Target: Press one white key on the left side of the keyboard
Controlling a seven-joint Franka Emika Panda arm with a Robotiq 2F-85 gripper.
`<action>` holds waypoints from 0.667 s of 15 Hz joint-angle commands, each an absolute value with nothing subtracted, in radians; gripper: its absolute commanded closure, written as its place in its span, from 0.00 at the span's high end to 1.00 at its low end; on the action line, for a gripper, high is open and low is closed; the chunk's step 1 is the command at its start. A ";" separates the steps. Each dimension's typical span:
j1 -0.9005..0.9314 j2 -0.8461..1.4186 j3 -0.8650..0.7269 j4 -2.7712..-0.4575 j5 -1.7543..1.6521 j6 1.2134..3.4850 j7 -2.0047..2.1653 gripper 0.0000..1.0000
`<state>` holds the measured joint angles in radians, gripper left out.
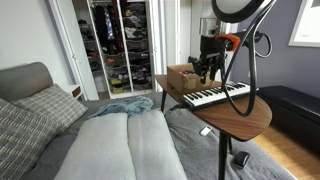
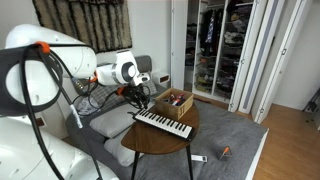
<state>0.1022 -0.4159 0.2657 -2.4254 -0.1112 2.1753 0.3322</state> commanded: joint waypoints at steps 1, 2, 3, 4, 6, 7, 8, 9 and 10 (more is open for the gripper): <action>0.107 -0.483 0.281 -2.430 -0.125 2.119 0.385 0.78; 0.106 -0.495 0.285 -2.430 -0.126 2.108 0.394 0.86; 0.105 -0.508 0.290 -2.430 -0.126 2.097 0.405 0.92; 0.105 -0.519 0.294 -2.430 -0.124 2.086 0.414 0.98; 0.105 -0.540 0.304 -2.428 -0.121 2.065 0.438 1.00; 0.104 -0.550 0.310 -2.428 -0.122 2.058 0.449 1.00; 0.103 -0.560 0.315 -2.427 -0.121 2.049 0.463 1.00; 0.101 -0.569 0.321 -2.428 -0.121 2.041 0.478 1.00; 0.100 -0.578 0.325 -2.428 -0.120 2.034 0.491 1.00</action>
